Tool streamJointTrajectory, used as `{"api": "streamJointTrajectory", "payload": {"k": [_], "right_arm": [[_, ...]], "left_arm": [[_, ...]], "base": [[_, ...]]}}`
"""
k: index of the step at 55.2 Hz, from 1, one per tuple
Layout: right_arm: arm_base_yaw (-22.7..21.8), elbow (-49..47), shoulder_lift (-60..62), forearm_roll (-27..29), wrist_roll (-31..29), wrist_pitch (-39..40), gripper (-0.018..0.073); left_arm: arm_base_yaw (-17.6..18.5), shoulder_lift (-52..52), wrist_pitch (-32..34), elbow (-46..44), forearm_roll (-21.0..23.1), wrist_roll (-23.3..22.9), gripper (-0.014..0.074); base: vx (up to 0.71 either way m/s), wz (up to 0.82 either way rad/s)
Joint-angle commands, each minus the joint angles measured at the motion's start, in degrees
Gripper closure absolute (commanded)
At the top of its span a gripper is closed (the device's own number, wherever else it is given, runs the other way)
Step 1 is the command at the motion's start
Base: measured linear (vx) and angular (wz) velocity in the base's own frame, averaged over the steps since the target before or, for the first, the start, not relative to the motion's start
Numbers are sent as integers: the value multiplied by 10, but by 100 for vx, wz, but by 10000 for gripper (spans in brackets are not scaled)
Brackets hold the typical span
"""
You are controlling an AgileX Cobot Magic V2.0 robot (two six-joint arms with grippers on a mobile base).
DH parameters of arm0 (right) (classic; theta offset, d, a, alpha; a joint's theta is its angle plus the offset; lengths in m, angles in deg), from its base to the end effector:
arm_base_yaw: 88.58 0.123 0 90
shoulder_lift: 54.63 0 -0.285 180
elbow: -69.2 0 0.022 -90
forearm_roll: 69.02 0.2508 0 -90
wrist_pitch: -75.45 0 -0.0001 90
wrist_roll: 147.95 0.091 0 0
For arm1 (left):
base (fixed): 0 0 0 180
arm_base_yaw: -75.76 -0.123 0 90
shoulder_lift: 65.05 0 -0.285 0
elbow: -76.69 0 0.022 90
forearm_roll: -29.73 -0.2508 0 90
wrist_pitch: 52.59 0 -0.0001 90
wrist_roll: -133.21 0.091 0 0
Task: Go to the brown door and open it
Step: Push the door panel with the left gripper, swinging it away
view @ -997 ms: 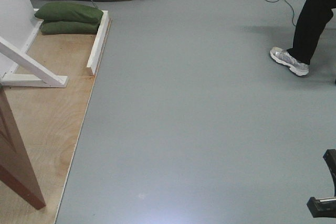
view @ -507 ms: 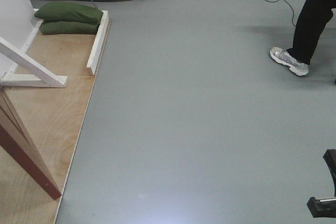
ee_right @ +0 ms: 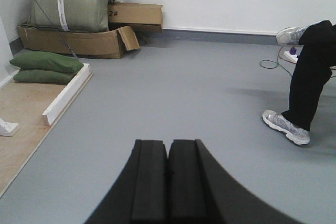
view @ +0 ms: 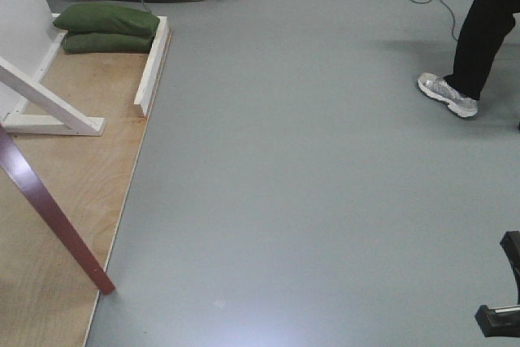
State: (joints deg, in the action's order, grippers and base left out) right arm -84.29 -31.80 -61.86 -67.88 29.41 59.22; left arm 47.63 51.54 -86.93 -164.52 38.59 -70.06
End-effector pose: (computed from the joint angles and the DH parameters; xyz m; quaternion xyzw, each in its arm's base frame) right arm 0.0547 0.0046 0.1776 -0.0414 0.7785 0.0172 0.6260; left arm 0.3672 0.1873 0.5393 -0.3177 0.6276 -0.0459 0.7093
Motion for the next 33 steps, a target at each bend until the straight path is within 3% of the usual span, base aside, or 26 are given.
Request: {"api": "streamJointTrajectory", "payload": {"k": [1, 33], "right_arm": [[0, 3, 8, -4, -3, 47, 559], [0, 3, 8, -4, -3, 47, 559]], "left_arm": [[18, -29, 47, -13, 7, 2, 600], [121, -12, 46, -13, 9, 1, 600]], "base": [[0, 0], [0, 0]]}}
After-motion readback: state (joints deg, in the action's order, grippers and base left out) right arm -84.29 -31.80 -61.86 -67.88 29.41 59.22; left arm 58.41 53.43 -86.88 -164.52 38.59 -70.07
